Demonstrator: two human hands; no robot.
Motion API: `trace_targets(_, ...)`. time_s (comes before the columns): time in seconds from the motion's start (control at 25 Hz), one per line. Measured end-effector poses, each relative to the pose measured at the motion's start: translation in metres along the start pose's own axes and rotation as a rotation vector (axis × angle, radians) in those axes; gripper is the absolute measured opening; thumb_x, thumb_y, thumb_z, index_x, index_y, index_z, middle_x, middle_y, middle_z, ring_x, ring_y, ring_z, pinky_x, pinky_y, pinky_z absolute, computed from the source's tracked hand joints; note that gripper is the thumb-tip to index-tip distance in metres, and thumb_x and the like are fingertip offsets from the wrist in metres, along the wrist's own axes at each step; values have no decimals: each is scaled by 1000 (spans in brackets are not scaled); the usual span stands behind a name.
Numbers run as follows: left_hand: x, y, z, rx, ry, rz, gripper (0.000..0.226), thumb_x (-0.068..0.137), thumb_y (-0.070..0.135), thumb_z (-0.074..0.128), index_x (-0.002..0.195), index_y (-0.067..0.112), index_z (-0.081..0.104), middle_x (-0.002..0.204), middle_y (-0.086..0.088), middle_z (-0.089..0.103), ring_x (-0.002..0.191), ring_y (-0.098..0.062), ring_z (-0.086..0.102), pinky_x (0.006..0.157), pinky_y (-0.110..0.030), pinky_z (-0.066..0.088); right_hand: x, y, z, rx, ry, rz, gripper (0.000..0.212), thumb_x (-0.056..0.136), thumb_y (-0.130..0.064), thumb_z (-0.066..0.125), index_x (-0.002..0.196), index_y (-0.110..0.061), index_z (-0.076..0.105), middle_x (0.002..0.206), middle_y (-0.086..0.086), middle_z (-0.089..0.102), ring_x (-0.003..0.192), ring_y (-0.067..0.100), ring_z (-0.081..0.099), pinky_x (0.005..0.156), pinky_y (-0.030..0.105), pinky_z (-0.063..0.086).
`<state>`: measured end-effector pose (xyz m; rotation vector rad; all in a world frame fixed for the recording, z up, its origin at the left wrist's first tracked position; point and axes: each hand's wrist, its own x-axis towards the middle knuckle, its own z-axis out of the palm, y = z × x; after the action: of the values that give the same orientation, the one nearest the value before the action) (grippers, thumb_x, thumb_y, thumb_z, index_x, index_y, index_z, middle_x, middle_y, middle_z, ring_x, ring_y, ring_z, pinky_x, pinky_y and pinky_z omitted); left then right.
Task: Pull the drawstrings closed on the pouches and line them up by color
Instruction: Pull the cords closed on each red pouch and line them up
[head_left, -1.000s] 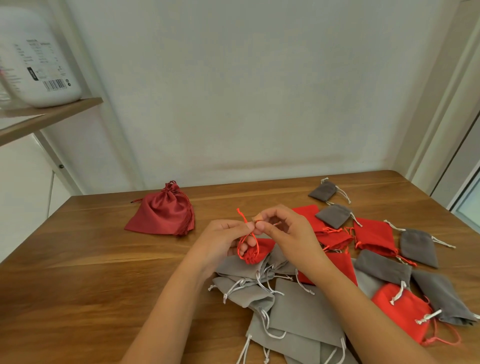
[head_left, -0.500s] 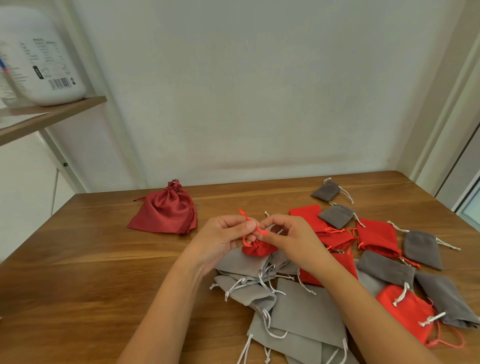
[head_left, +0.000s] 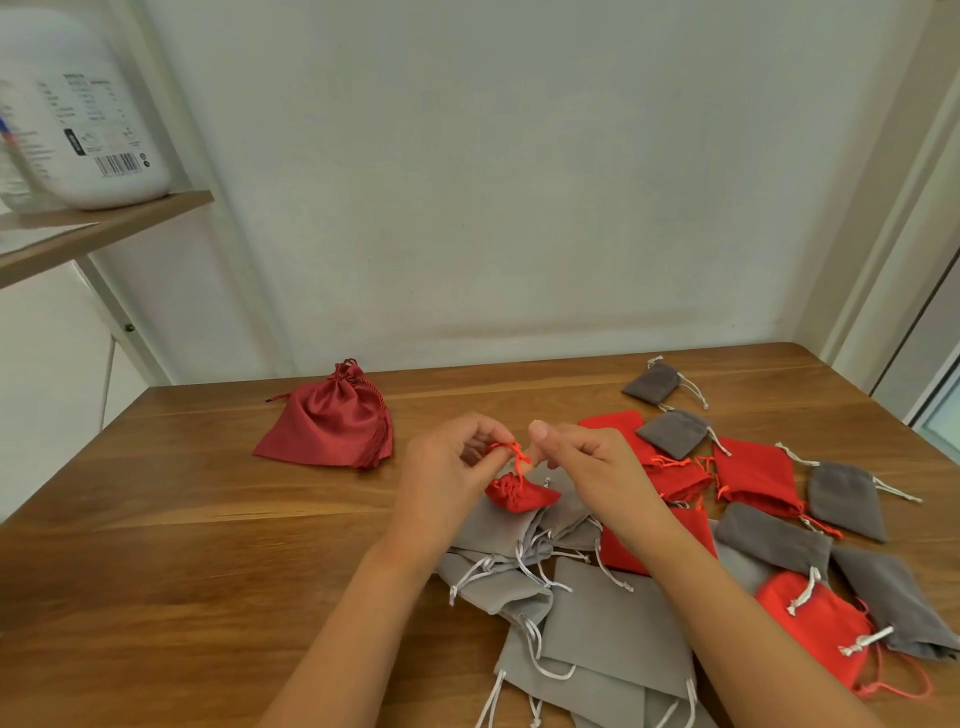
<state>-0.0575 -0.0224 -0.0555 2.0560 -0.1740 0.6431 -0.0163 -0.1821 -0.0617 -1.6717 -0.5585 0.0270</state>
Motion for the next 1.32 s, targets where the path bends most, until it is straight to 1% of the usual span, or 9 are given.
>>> trace_targets(0.2,-2,-3,8,52,47,193,14,75,7,75,82,19,72,77,14,68,72,0,60,65,-13,45,-1,-2,3,49,16,114,43,82,-43,60,41,-27,57,49,-1,40,50,8,35,60,26,33)
trace_targets(0.32,-3,-4,10,-21,27,228,12,74,7,76,83,15,75,82,11,70,76,1,62,67,-14,46,-1,-4,3,209,52,171,28,81,-34,63,57,-21,68,51,0,35,51,8,29,52,20,28)
trace_targets(0.44,0,1,12,-308,-60,-19,3,79,7,71,80,9,72,88,8,72,89,-6,65,80,-24,50,5,-2,-3,406,134,225,29,95,-24,50,73,-12,64,56,0,48,49,6,34,49,17,28)
trace_targets(0.52,1,7,10,-569,-139,-173,13,86,9,63,74,9,58,95,8,73,105,-5,62,86,-20,47,9,-4,-11,610,208,287,32,101,-22,39,74,-12,54,61,-2,59,43,4,37,41,14,29)
trace_targets(0.68,-4,18,10,-861,-242,-246,16,87,19,54,77,12,42,96,-8,74,118,-18,58,97,-21,43,13,-10,-22,884,273,336,33,103,-23,34,74,-13,46,52,-5,54,31,1,27,31,12,21)
trace_targets(0.84,-2,14,12,-848,-211,-269,17,86,20,55,78,11,44,83,-4,72,100,-21,65,103,-37,41,14,-11,-23,967,339,337,32,101,-19,37,70,-13,43,45,-6,44,31,2,30,30,14,25)
trace_targets(1.04,1,9,8,-525,-177,-179,20,90,22,53,77,10,45,73,8,69,84,-9,64,86,-20,47,14,1,-16,1223,286,576,30,100,-26,41,72,-15,46,49,-3,51,34,5,45,36,14,40)
trace_targets(1.16,2,7,5,-427,-110,-167,22,93,26,54,79,10,49,75,6,70,81,-11,62,81,-20,47,12,-1,-15,997,303,525,30,99,-26,44,73,-13,52,57,-1,60,36,4,44,36,13,36)
trace_targets(1.32,5,8,0,-516,-8,-198,32,90,26,49,94,-5,56,82,3,73,87,-11,64,85,-24,47,7,-10,-19,797,106,323,24,92,-28,49,75,-14,59,67,0,66,55,6,57,52,15,47)
